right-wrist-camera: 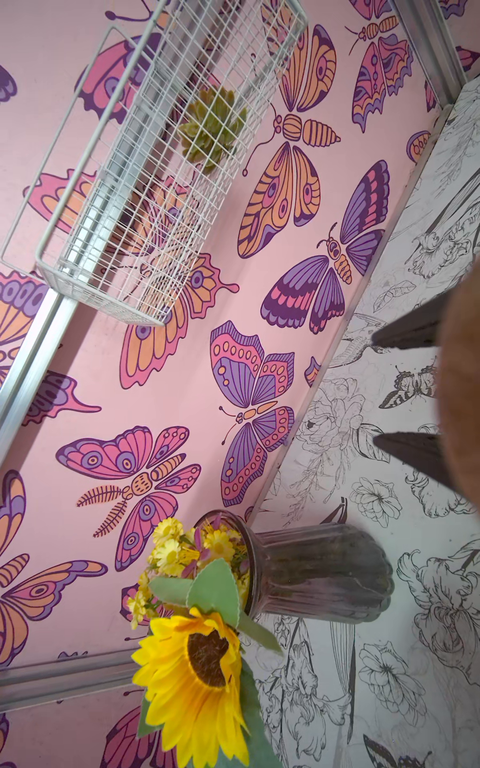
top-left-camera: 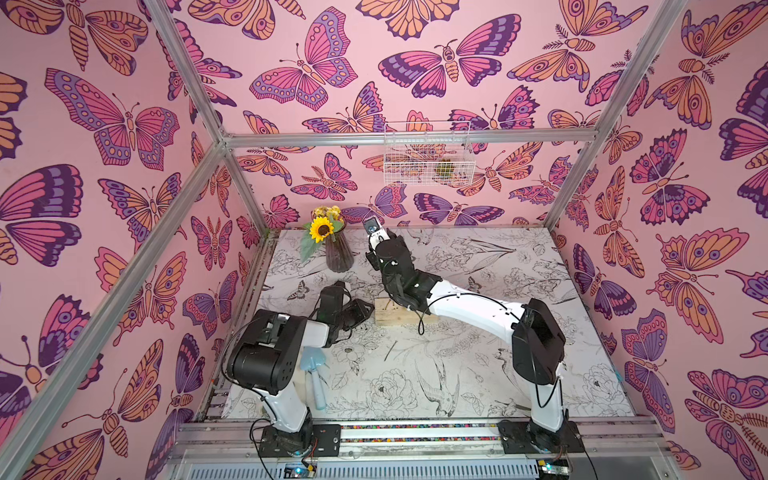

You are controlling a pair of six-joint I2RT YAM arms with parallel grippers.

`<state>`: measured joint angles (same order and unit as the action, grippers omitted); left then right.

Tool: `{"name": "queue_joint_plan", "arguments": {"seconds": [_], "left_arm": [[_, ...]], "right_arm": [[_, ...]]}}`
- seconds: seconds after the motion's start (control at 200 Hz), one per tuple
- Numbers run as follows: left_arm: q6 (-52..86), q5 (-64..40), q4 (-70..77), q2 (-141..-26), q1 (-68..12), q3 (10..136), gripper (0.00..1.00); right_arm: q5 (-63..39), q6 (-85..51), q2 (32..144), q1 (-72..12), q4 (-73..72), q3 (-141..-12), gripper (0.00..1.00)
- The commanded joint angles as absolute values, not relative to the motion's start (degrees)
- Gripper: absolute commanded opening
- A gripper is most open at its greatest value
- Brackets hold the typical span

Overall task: Use a claw hammer to pull out a nail
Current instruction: Remove the nail from the mounting plate.

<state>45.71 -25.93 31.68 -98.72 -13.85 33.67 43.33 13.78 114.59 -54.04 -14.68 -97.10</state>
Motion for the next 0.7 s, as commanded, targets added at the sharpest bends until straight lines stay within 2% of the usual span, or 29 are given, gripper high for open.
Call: {"name": "queue_joint_plan", "arguments": {"seconds": [0.0,0.305,0.691], "left_arm": [[45.4,-27.9,32.8,-99.8,-14.2,35.0,0.32],[45.4,-28.3,32.8,-100.1,-14.1,35.5,0.32],[44.8,-28.5,32.4,-99.1,-14.7,35.2,0.35]], "right_arm": [[45.8,16.4,113.6,-54.7,-20.4,-102.0,0.00],[43.7,15.4,113.1,-54.9,-20.1,-101.7,0.00],[47.5,7.4,110.3,-54.3,-21.2,-97.9,0.00]]}}
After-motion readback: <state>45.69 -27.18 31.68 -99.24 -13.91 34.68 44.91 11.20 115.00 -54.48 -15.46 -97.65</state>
